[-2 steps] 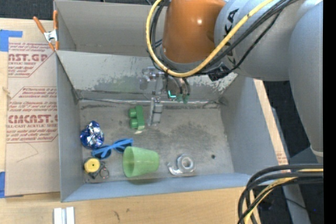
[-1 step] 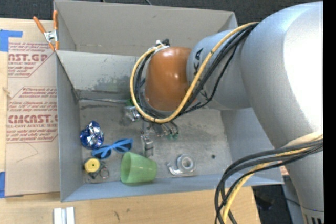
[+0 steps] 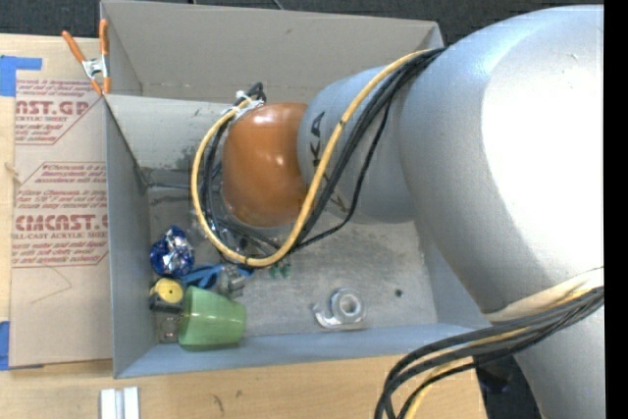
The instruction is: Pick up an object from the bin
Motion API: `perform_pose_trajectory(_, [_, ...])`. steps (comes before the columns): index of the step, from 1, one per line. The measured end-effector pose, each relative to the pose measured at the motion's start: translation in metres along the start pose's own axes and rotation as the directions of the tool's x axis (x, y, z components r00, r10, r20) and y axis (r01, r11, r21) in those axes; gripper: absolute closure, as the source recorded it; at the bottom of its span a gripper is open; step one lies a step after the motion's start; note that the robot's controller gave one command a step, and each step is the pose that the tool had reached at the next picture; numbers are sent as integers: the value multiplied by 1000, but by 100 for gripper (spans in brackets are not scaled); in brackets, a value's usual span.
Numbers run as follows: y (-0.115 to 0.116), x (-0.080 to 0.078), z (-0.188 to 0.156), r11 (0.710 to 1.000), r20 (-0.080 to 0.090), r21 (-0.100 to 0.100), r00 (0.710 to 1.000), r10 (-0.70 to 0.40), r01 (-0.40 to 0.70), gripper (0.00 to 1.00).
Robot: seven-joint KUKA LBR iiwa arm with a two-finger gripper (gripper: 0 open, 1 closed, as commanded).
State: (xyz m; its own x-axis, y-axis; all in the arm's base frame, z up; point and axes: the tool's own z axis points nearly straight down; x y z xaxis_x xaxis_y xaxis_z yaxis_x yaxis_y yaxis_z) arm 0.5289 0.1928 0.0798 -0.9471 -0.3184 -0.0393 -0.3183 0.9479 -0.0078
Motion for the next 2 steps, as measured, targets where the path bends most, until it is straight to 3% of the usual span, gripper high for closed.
perform_pose_trajectory(1, [-1,6,5,1000,-21,-3,1000,8,-8,100])
perform_pose_trajectory(2, [-50,-50,-182,971,-25,-13,970,-240,240,100])
